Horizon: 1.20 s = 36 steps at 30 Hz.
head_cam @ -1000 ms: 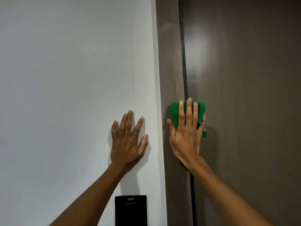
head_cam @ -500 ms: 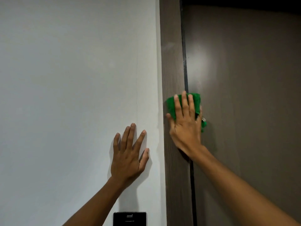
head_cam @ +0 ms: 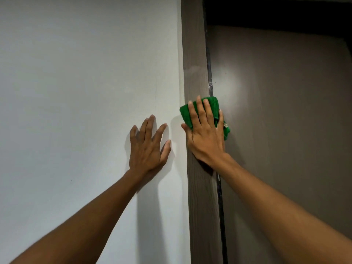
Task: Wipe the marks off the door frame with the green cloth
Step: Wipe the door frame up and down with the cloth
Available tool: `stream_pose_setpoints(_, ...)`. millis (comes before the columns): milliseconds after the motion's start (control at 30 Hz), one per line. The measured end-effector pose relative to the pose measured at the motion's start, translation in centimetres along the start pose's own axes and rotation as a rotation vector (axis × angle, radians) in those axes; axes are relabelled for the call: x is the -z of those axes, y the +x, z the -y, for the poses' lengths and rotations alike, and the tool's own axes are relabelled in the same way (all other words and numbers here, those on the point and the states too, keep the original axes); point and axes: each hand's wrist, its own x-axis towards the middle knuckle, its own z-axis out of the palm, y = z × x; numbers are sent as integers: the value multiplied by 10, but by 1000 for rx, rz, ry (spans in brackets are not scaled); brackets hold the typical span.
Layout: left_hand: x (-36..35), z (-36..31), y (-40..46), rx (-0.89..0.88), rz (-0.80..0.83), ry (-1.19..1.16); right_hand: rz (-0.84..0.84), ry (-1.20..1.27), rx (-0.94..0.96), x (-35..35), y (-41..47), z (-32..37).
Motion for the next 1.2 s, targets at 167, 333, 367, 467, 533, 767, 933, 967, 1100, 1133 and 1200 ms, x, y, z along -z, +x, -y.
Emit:
stream_pose_setpoints(167,-6,2,6,-7,-36,-12,-67,37,-121,2,54,0)
stream_pose_setpoints(333,-6,3,4,-14,-46,-20,-144,93,-333,7,99,9)
stream_pose_setpoints(367,-7,2,4,-12,-45,-19,-144,92,-343,9,108,10)
stream_pose_setpoints(467,-10,2,3,0,-57,-19,-127,49,-309,9,125,10)
stream_pose_setpoints(533,-11,2,4,-1,-56,-23,-113,13,-197,10,126,8)
stream_pose_setpoints(767,-4,2,-5,-19,-32,-24,-97,19,19,10,113,-9)
stream_pose_setpoints(933,-5,12,-16,-56,-29,1,-201,145,-443,8,134,22)
stream_pose_setpoints(967,-4,12,-16,-54,-32,12,-196,101,-393,7,134,25)
stream_pose_setpoints(1100,-2,11,-16,-43,-14,-2,-127,17,-25,8,124,8)
stream_pose_setpoints(1133,-2,11,-17,-43,-12,-1,-133,47,-46,8,126,2)
stream_pose_setpoints(1200,-2,10,-18,-41,-4,-2,-155,206,-281,12,134,-7)
